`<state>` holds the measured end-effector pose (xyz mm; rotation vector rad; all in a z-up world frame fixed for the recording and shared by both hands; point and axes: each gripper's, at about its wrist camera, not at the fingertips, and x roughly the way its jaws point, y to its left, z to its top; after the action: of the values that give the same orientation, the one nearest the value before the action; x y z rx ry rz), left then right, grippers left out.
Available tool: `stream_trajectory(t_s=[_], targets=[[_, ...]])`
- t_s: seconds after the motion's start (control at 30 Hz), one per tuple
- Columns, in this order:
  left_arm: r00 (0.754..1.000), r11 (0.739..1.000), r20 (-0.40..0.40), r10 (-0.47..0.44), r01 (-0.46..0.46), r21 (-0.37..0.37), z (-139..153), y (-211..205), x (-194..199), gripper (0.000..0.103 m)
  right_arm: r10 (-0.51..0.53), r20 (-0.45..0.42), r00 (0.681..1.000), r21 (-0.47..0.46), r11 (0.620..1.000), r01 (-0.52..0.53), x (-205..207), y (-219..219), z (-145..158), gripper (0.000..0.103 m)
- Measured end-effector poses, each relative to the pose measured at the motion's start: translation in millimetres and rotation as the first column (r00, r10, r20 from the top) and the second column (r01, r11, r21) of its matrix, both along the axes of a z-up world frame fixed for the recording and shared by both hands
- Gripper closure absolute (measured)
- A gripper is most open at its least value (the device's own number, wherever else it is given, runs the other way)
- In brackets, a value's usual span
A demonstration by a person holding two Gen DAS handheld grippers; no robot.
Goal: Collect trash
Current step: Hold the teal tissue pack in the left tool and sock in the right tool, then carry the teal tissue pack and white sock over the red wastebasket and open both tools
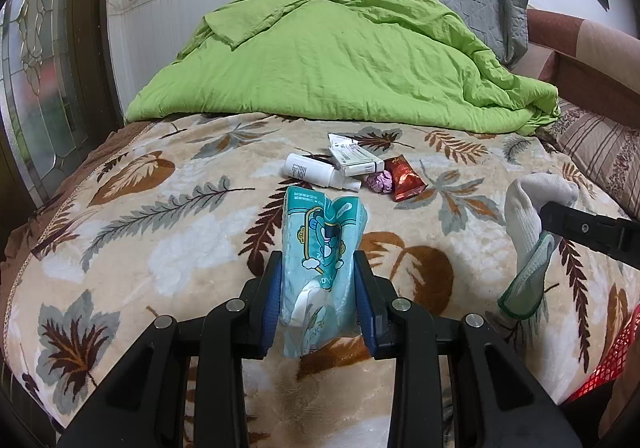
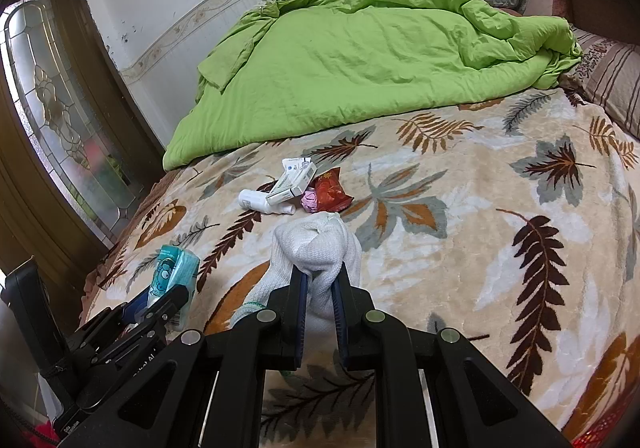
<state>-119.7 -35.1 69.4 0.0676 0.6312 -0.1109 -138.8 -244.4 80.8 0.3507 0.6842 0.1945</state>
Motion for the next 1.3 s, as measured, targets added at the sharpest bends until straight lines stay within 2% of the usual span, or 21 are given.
stream_trajectory(t_s=[0.7,0.83,0.97,1.13,1.3], targets=[[1.0,1.0,0.004,0.0,0.0,-0.003,0,1,0,0.071,0.002,0.003,1.0,0.007,1.0,-0.002,0,6,0,0.09],[1.0,1.0,0.014,-0.013,0.013,-0.028,2,-1,-2,0.071,-0.003,0.002,1.0,0.02,1.0,0.003,0,4,2,0.09],[0.997,0.997,0.037,-0.06,0.062,-0.051,10,-5,-9,0.071,-0.007,0.006,1.0,0.043,0.999,0.007,-6,4,8,0.09],[0.989,0.984,0.027,-0.148,0.15,-0.098,21,-15,-22,0.071,-0.029,0.009,1.0,0.072,0.997,0.028,-25,-16,19,0.09],[0.956,0.945,0.018,-0.293,0.292,-0.149,39,-44,-37,0.07,-0.072,0.039,0.997,0.091,0.994,0.068,-59,-47,39,0.09]])
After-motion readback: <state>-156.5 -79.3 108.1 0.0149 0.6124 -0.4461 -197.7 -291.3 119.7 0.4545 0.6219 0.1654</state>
